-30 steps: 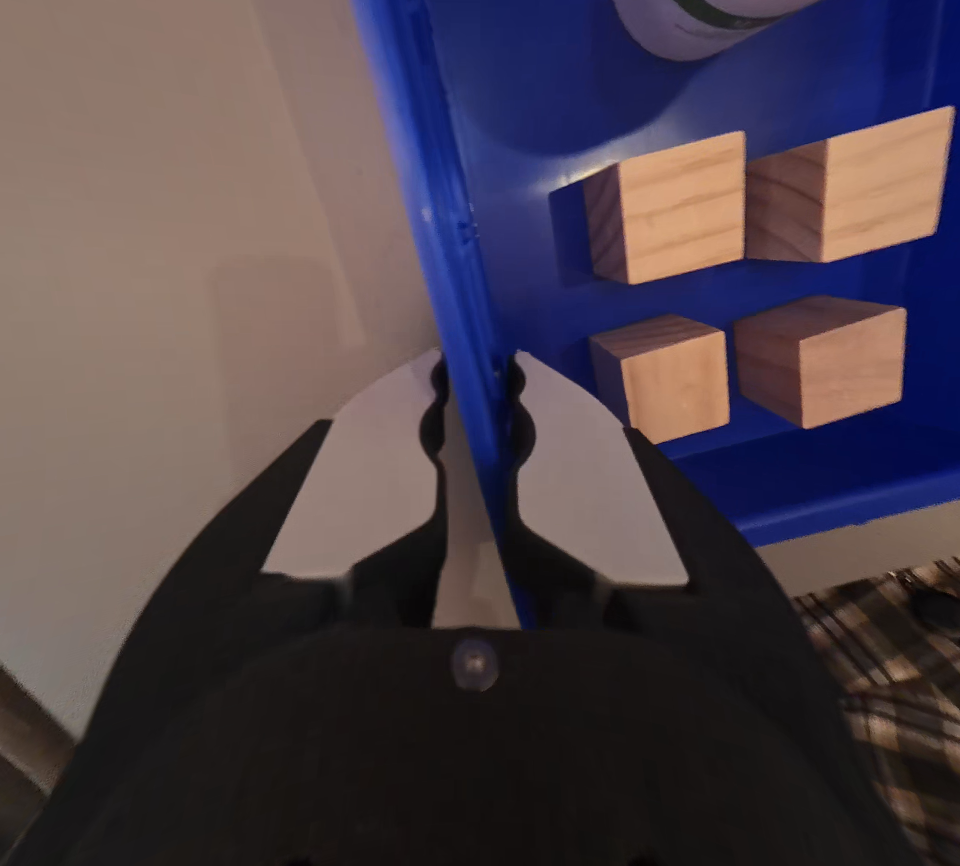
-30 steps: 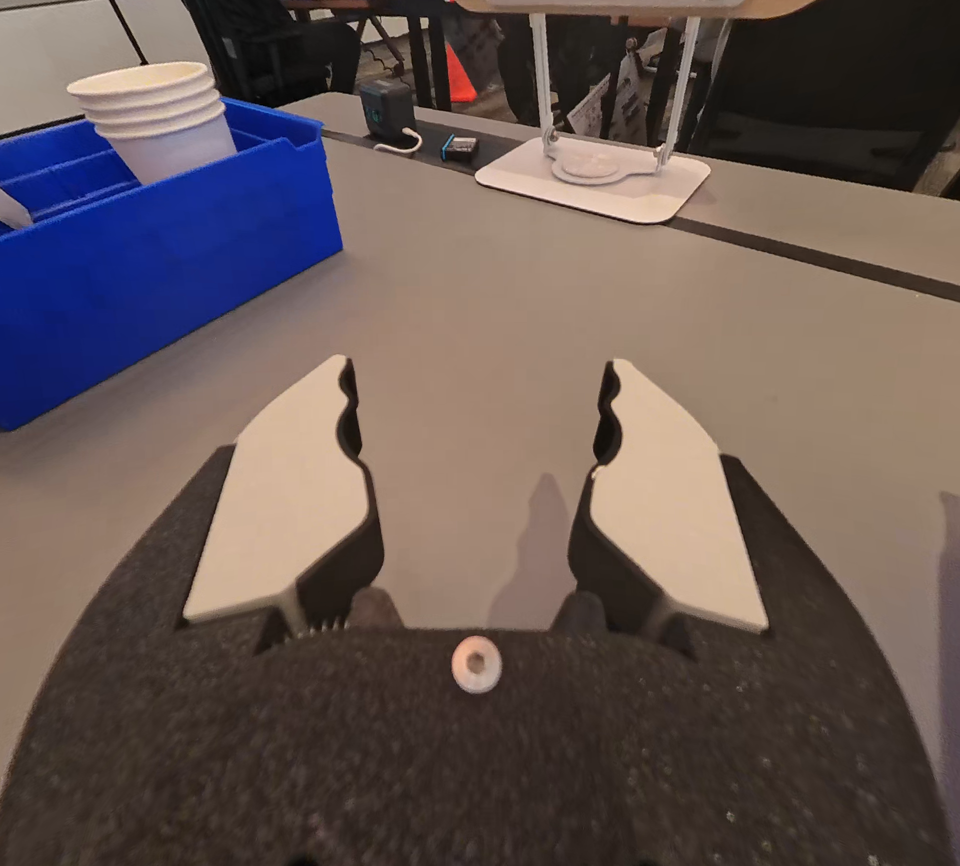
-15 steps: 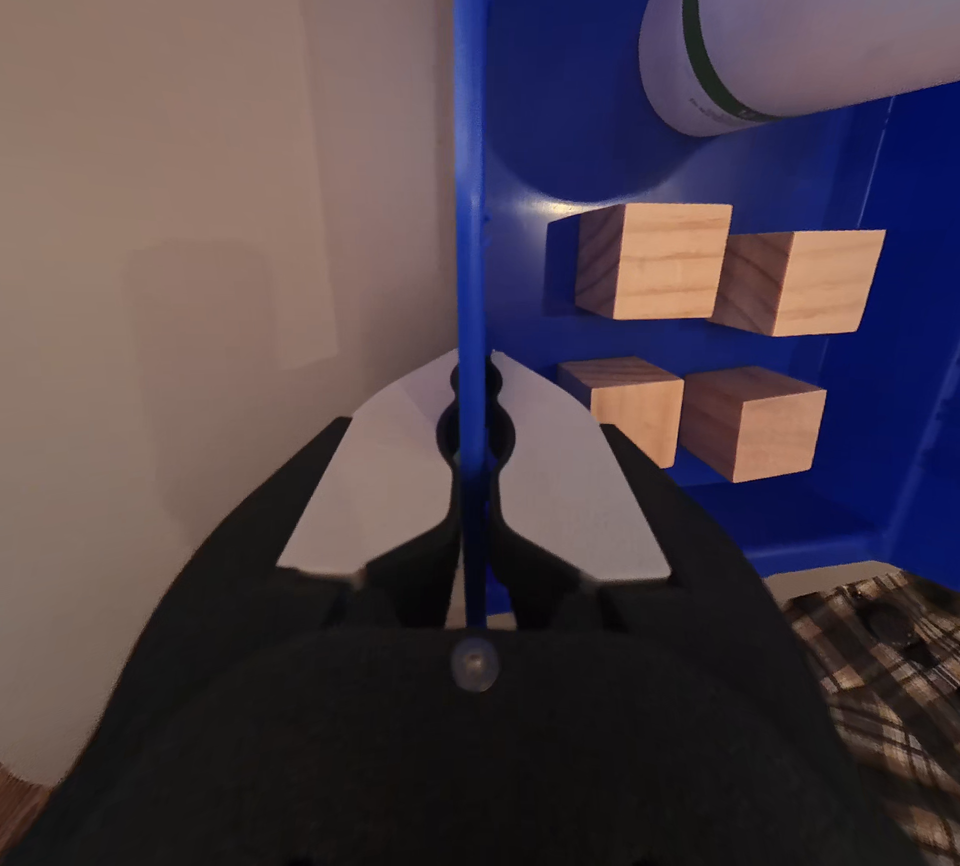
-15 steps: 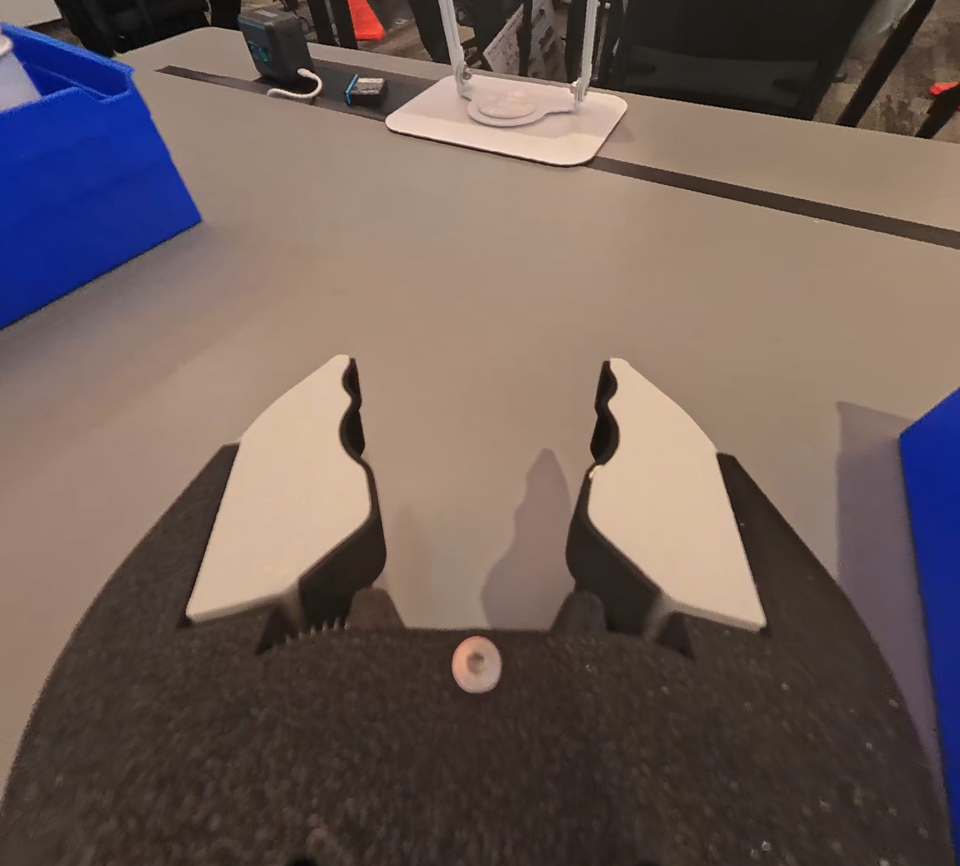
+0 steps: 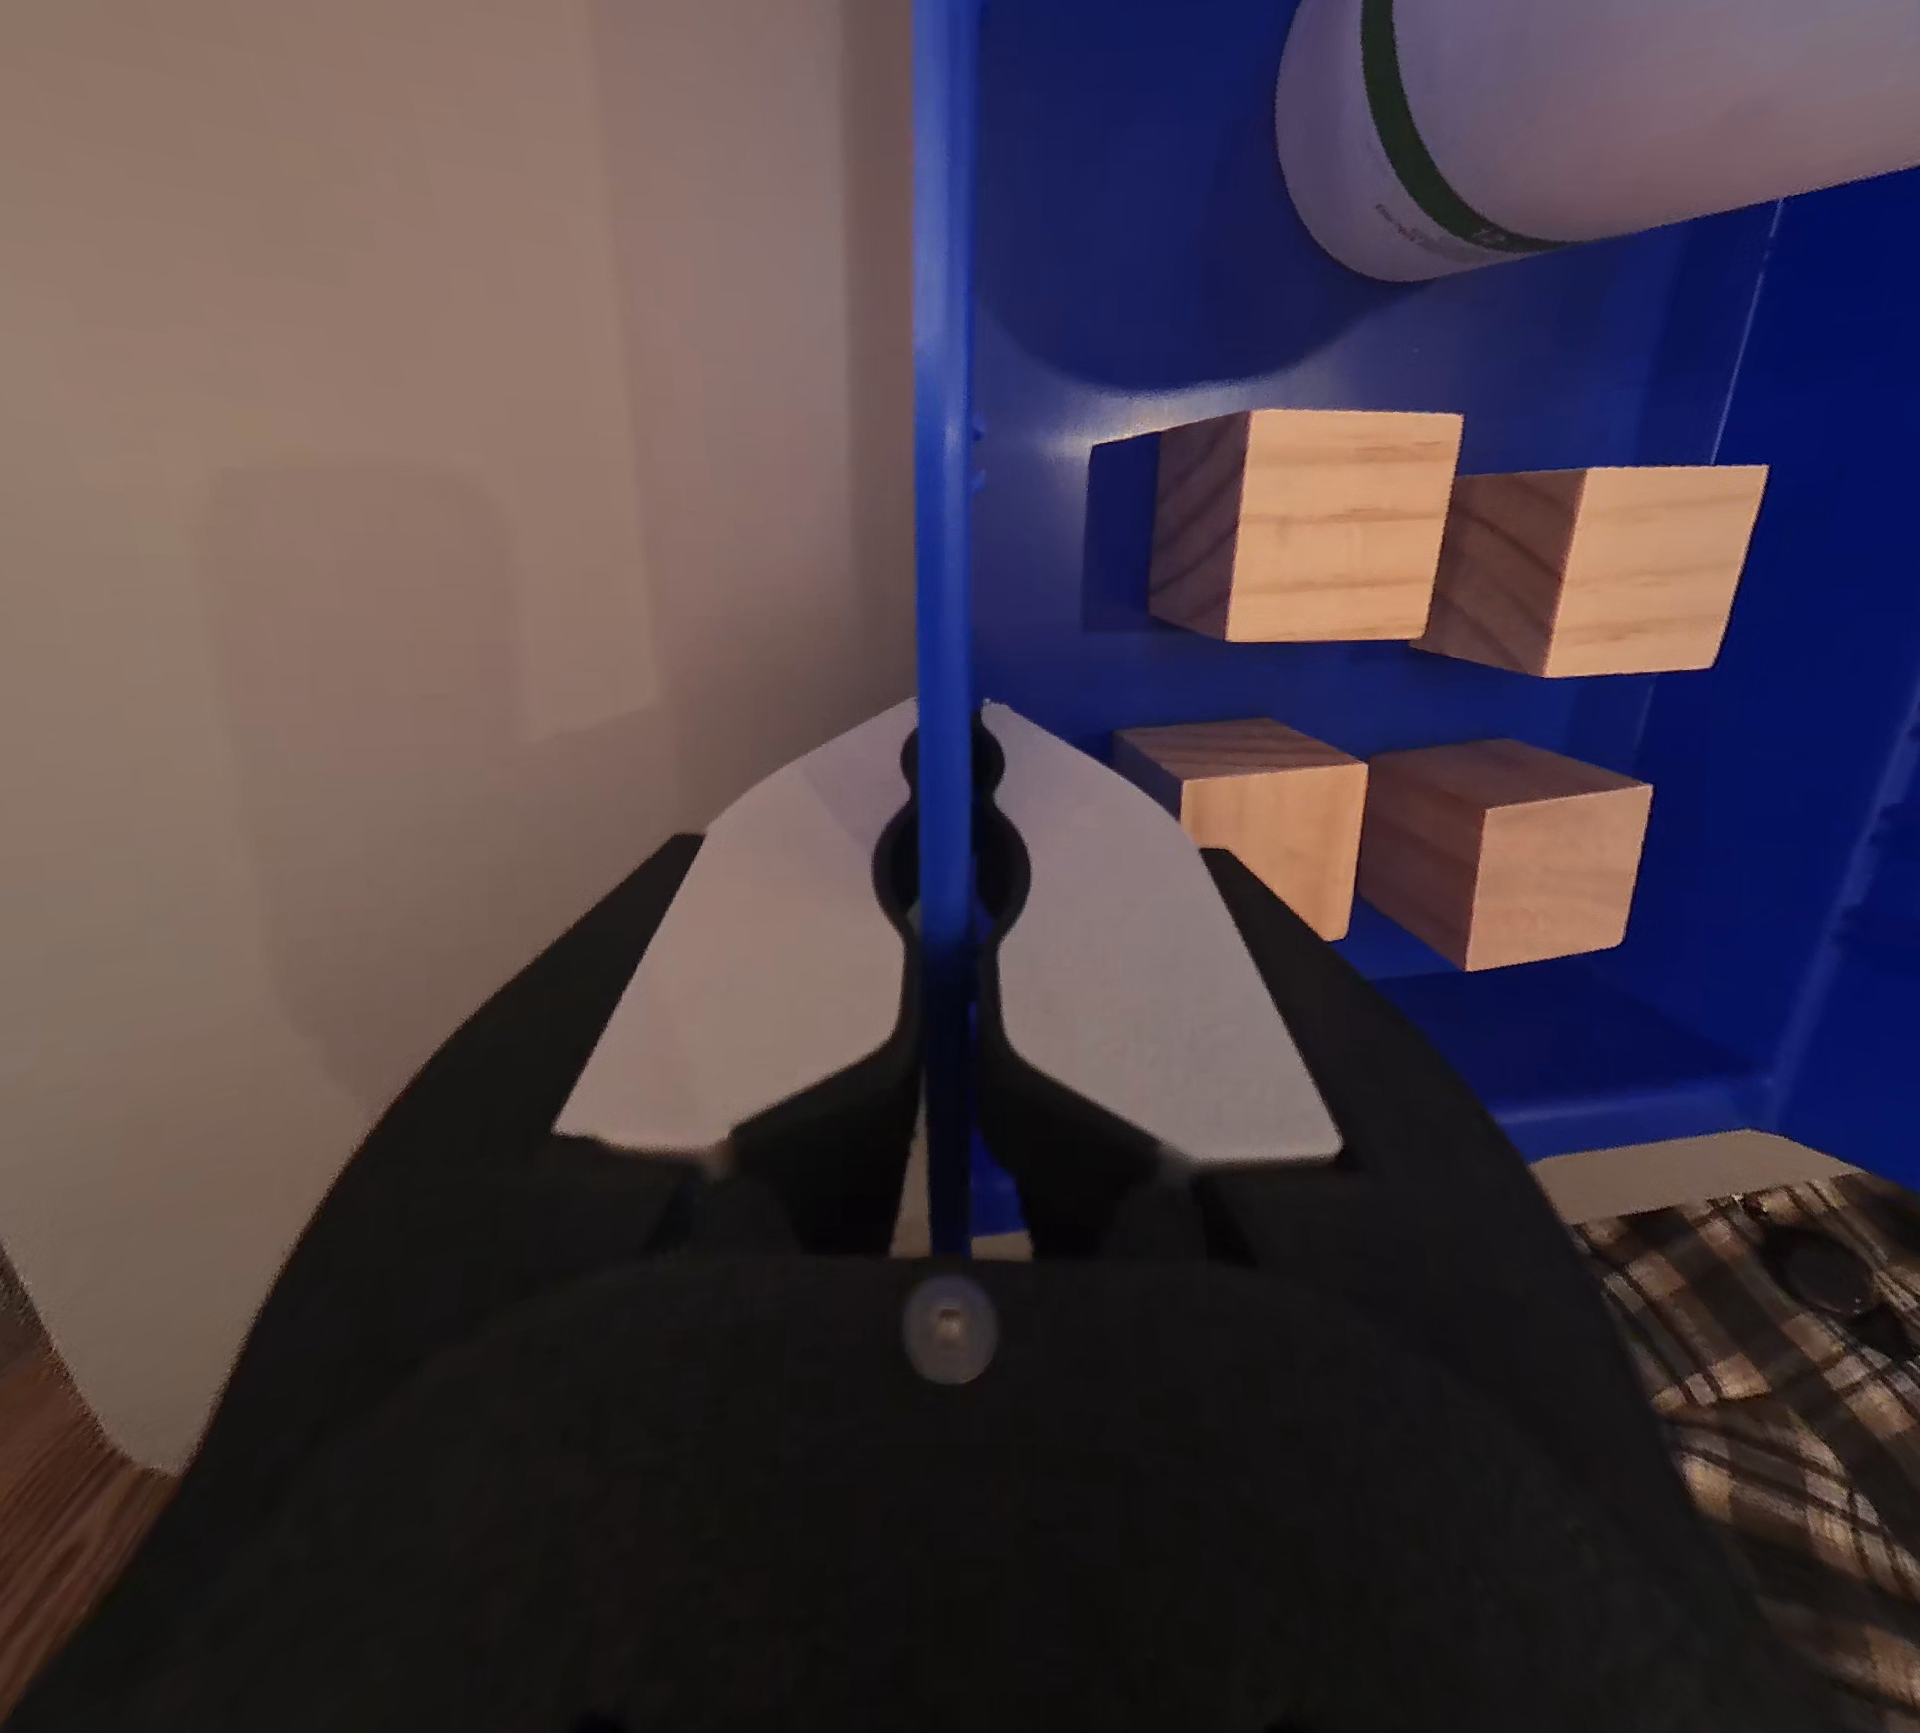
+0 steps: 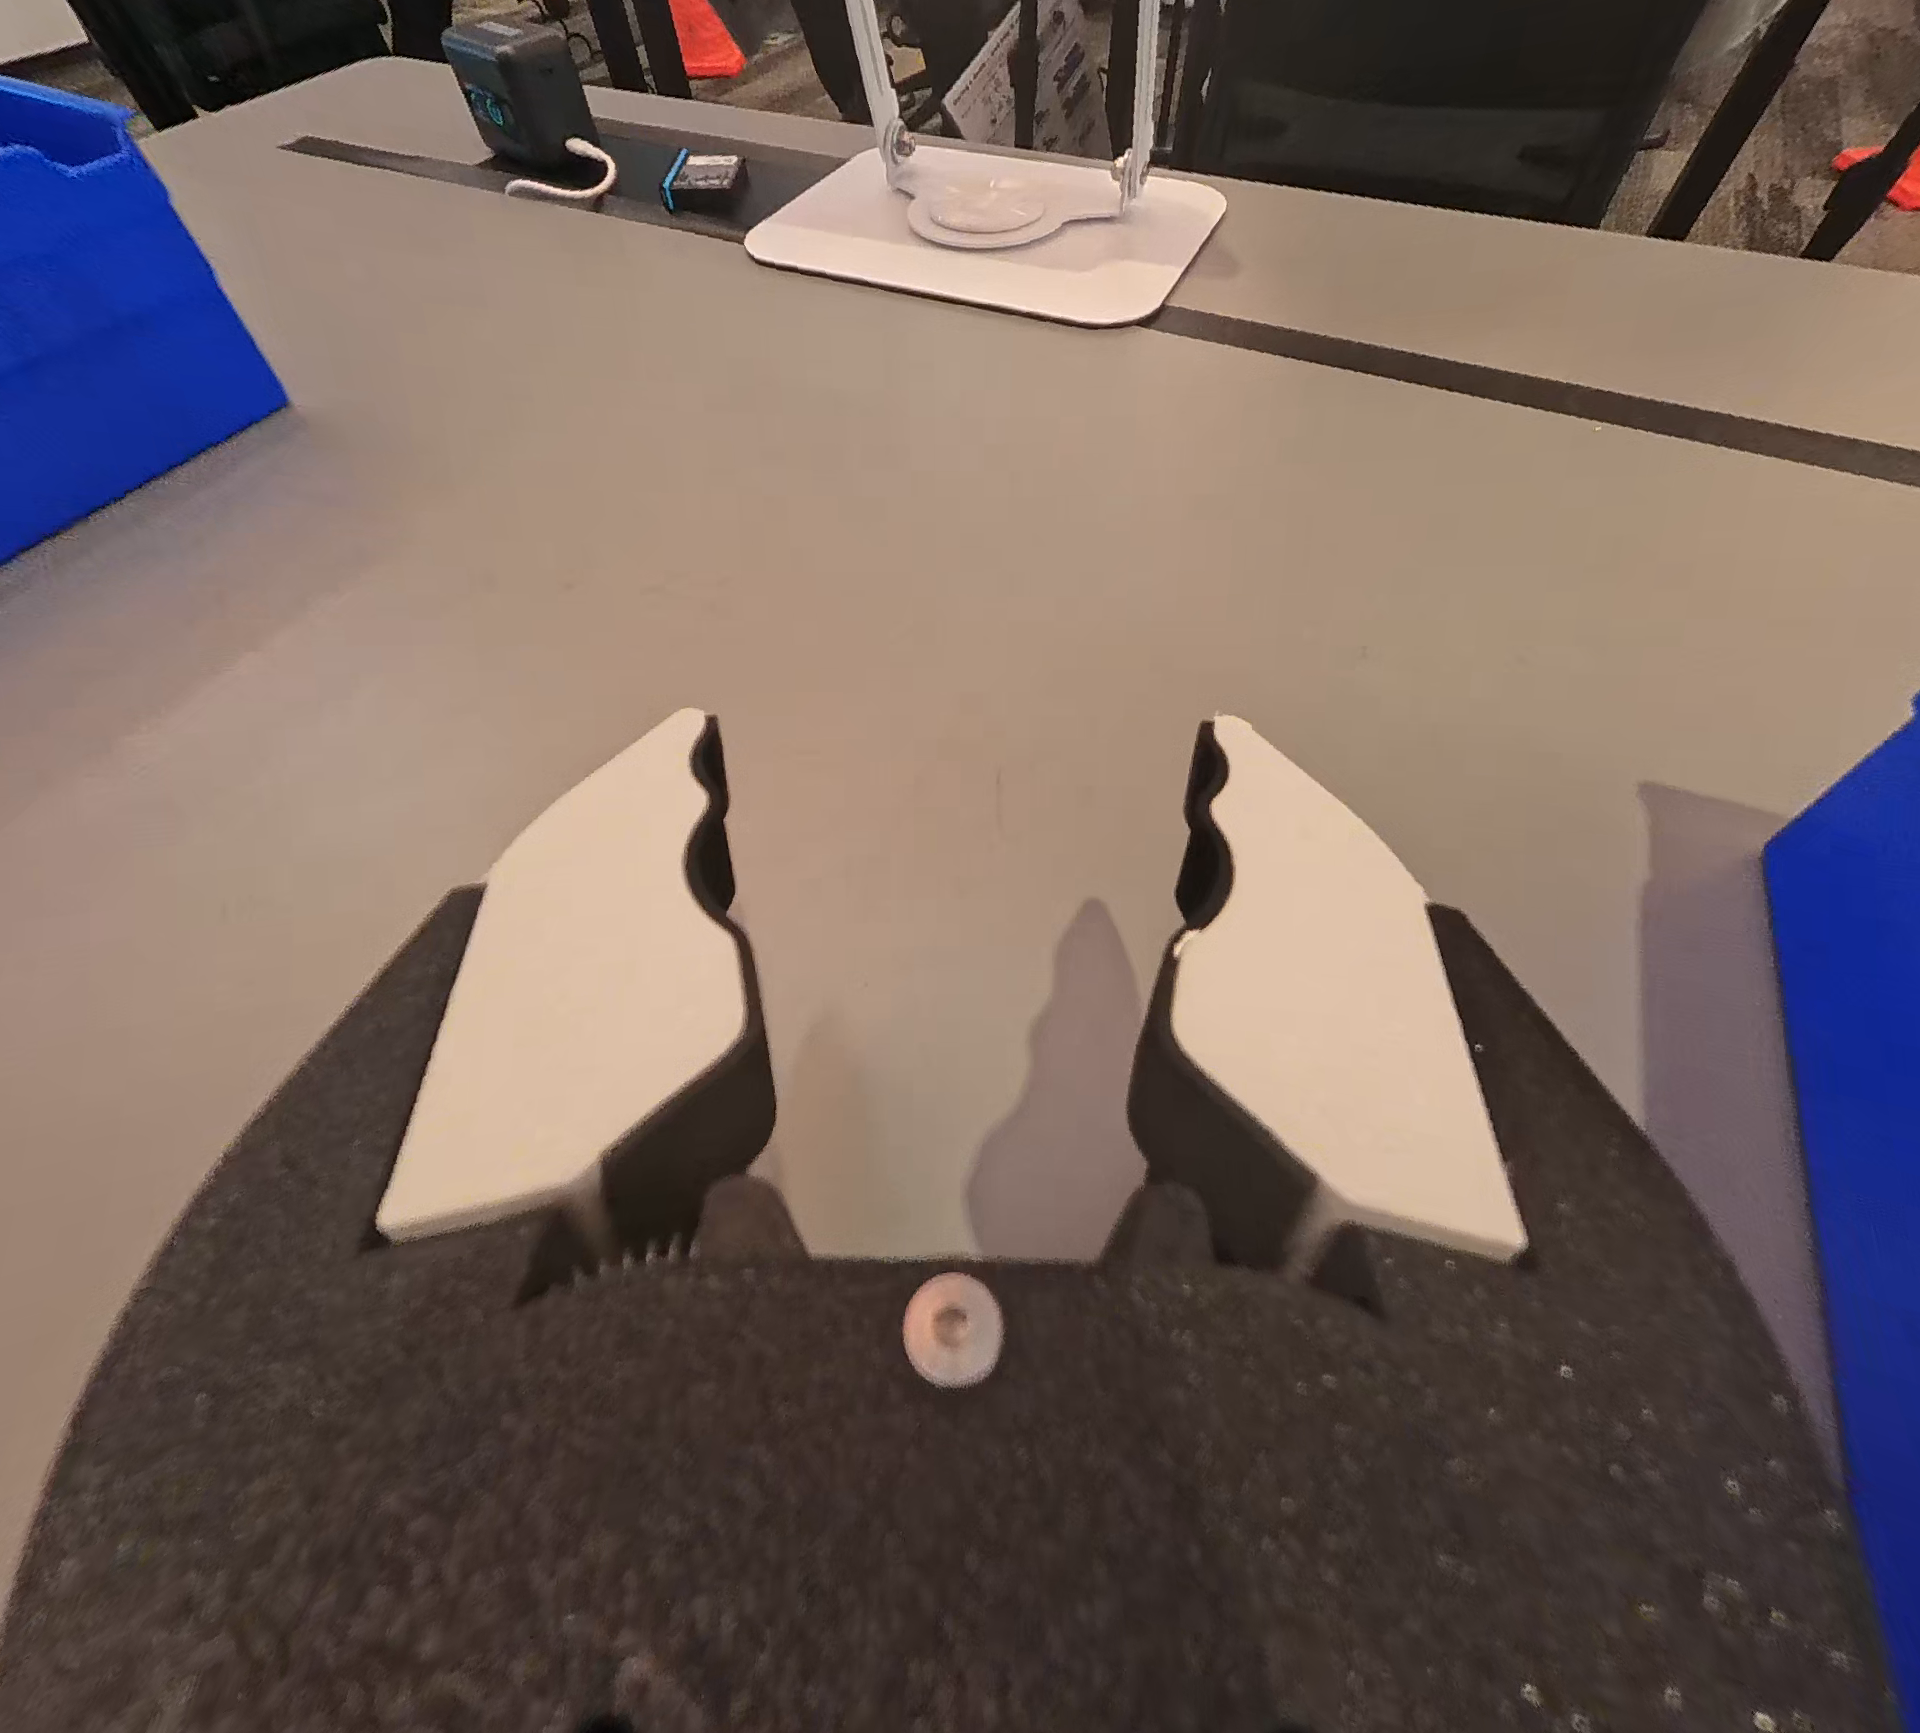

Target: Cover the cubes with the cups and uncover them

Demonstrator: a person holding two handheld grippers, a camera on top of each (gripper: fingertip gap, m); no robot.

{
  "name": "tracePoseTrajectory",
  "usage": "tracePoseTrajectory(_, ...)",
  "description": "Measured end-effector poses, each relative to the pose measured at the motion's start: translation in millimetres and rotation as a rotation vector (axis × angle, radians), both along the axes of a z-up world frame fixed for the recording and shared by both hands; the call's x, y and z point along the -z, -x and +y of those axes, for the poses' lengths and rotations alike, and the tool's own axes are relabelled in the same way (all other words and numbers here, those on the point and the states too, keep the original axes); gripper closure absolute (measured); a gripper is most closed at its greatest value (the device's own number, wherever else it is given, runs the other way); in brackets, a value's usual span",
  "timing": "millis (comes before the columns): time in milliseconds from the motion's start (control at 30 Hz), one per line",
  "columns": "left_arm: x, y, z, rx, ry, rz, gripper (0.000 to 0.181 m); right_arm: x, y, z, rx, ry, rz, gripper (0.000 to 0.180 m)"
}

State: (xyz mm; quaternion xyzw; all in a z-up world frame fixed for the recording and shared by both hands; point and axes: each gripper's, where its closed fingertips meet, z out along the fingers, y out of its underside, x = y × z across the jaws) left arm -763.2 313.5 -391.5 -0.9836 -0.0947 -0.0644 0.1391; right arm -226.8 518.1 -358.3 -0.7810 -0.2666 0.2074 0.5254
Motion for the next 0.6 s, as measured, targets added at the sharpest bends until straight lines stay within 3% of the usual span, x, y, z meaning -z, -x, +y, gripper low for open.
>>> tracePoseTrajectory(600, -0.6, 64.2, -20.4, -0.072, -0.001, -0.005, 0.177, 0.4, 2.5, -1.2, -0.018, -0.001, -0.01, 0.099)
